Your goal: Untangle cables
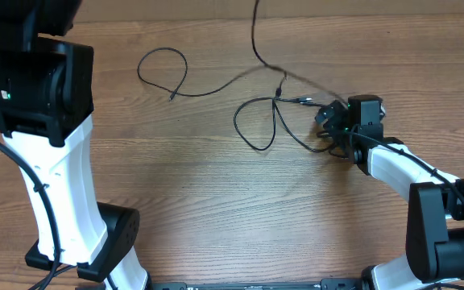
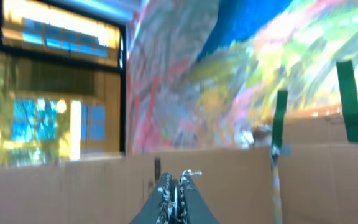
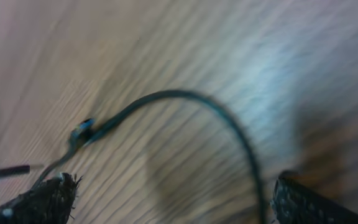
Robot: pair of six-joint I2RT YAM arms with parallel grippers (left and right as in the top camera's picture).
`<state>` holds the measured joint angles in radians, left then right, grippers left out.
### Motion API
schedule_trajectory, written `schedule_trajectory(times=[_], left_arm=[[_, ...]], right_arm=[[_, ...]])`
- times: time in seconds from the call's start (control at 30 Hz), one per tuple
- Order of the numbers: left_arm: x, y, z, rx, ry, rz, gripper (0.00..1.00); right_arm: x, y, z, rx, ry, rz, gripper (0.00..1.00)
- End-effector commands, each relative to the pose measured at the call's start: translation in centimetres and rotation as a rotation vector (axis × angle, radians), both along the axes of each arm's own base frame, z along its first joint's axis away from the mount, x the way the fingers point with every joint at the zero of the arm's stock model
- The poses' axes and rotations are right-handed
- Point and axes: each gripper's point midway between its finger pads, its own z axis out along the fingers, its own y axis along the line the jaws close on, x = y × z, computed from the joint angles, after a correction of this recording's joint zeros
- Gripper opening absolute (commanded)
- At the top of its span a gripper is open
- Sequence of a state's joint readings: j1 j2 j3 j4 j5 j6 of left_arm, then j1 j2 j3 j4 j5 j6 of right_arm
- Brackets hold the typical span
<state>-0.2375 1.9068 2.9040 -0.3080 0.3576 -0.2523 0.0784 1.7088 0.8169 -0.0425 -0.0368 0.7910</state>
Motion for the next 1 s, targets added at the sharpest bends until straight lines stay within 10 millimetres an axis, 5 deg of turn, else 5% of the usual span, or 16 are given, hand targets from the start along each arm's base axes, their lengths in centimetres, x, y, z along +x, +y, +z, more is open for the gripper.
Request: schedule_trajectory(times=[0.0,0.17,0.4,0.63,0.83,0.97], left_arm=[[-1.3,2.3,1.8,-0.074,-0.043,0.094,0.04],[0.3,6.0,1.8,-0.194,0.0,0.298,0.04],[0.4,7.9,2.0,-0.229,-0.009,0.408,0.05],[-1.2,7.9,3.6,-0.266,-0.09,0.379,0.04],[-2.3,8.2,4.4,-0.284,-0.127,0.375,0.04],[-3.2,8.4,4.8,-0.289,-0.138,0.373,0.04]], right_arm=[[0.5,3.5,1.3,0.068,-0.074,0.241,1.0],[0.6,9.2,6.0,0.224,-0.303,0.606,1.0],[-0.8,12.7,10.6,0.365,-0.486,0.845,1.0],[-0.8,14.2,9.6,0.302,-0.467,0.843,1.0],[1.0,13.9,7.0,0.08,-0.408,0.675,1.0],[1.6,15.3,7.5,-0.081,-0.476,0.674,1.0]])
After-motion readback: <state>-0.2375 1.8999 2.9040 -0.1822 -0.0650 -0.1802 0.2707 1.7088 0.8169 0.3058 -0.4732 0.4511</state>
